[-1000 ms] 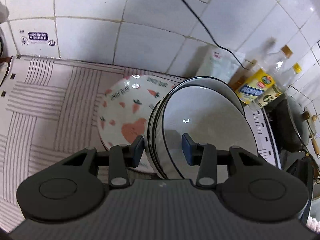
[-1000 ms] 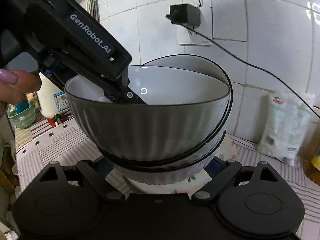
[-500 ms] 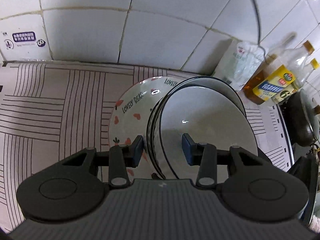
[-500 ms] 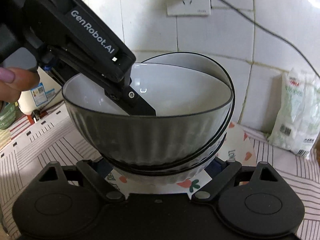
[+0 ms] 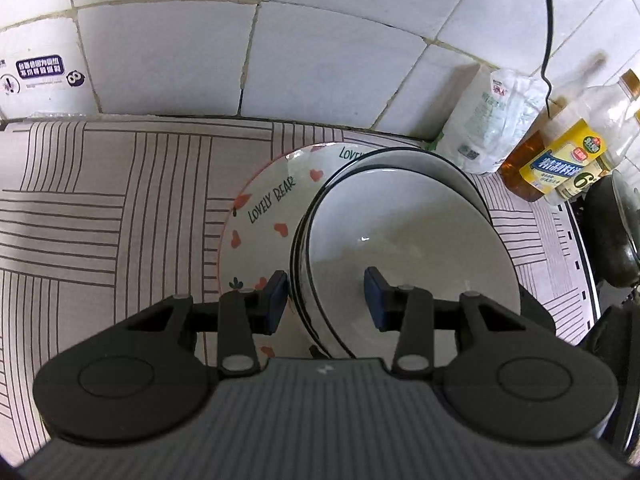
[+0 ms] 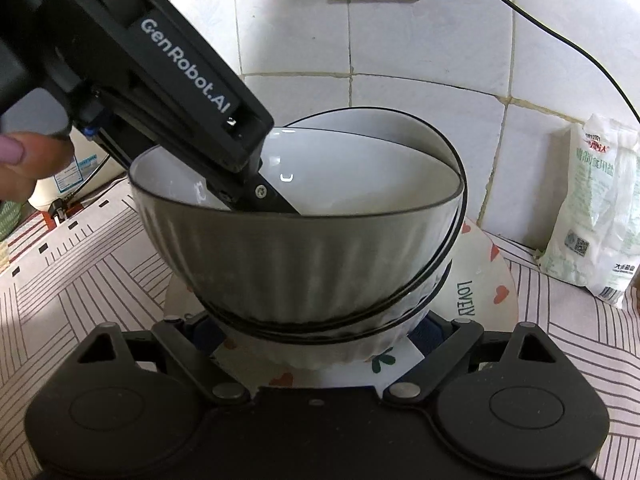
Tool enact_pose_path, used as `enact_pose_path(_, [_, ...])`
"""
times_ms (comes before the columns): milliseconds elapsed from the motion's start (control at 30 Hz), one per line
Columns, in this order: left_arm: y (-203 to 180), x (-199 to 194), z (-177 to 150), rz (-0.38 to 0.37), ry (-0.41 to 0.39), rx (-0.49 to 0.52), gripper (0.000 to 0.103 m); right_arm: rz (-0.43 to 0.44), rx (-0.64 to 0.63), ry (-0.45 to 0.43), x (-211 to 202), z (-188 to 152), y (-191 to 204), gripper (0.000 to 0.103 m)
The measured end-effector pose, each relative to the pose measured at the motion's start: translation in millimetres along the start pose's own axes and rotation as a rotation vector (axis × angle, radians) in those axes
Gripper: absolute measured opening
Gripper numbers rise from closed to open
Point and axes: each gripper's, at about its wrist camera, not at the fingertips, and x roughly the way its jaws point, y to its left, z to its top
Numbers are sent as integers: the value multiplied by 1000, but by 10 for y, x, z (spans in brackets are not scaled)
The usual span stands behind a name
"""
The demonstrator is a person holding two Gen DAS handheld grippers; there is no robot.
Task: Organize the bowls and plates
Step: 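Lift the bowl stack and lower it onto the rabbit plate stack, then open both grippers and pull them back from the stack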
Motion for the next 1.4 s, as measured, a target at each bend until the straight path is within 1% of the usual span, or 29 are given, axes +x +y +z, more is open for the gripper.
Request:
enact_pose_path(100, [-9, -7, -2, 7, -10, -11, 40, -22, -2, 16, 7, -6, 70, 94])
enact_pose_path(167, [-35, -42, -11, 26, -30, -3, 43, -44, 3, 37, 6, 20, 97, 94])
enact_pose_path(233, [-95, -117, -38, 39, -65, 43, 55, -76, 28, 73, -26, 53, 146, 94])
enact_pose_path(267, [-127, -160, -50, 52, -80, 60, 57, -94, 38, 87, -63, 58, 167, 94])
enact_pose_path(333, [-188, -277, -74, 78, -109, 84, 61, -100, 49, 80, -191, 64, 202, 95])
enact_pose_path(400, [-207, -400, -89, 92, -142, 66, 66, -87, 57, 67, -344, 65, 232, 95])
enact_pose_path(500, [-216, -633, -132, 110, -184, 44, 70, -87, 80, 57, -571, 76, 263, 95])
enact_pose_path(567, [-249, -780, -170, 150, -202, 43, 72, -94, 98, 57, -714, 94, 274, 95])
enact_pose_path(633, [-313, -950, -225, 180, -224, 57, 77, -121, 112, 63, -857, 120, 264, 95])
enact_pose_path(700, [-370, -1116, -282, 205, -244, 63, 81, -159, 122, 73, -1009, 157, 262, 95])
enact_pose_path(733, [-400, -1199, -309, 211, -256, 64, 84, -176, 122, 73, -1075, 174, 256, 95])
enact_pose_path(833, [-504, -1410, -379, 230, -287, 74, 90, -199, 138, 62, -1325, 229, 210, 97])
enact_pose_path(867, [-540, -1478, -399, 236, -297, 72, 92, -203, 157, 76, -1395, 252, 194, 97])
enact_pose_path(933, [-603, -1604, -456, 233, -314, 69, 99, -217, 198, 115, -1491, 290, 130, 97])
enact_pose_path(1033, [-711, -1758, -578, 257, -326, 82, 100, -243, 253, 126, -1673, 321, 101, 97])
enact_pose_path(1100, [-752, -1853, -661, 273, -312, 66, 100, -256, 277, 125, -1797, 327, 104, 97])
enact_pose_path(1167, [-772, -1933, -749, 273, -294, 31, 100, -286, 273, 126, -1954, 347, 142, 97])
enact_pose_path(1200, [-783, -1975, -794, 287, -284, 14, 100, -300, 266, 125, -2016, 357, 168, 97])
enact_pose_path(1300, [-840, -2105, -932, 314, -264, 5, 100, -318, 245, 137, -2228, 379, 270, 97])
enact_pose_path(1400, [-912, -2246, -1085, 326, -260, 18, 100, -324, 255, 116, -2498, 384, 347, 97])
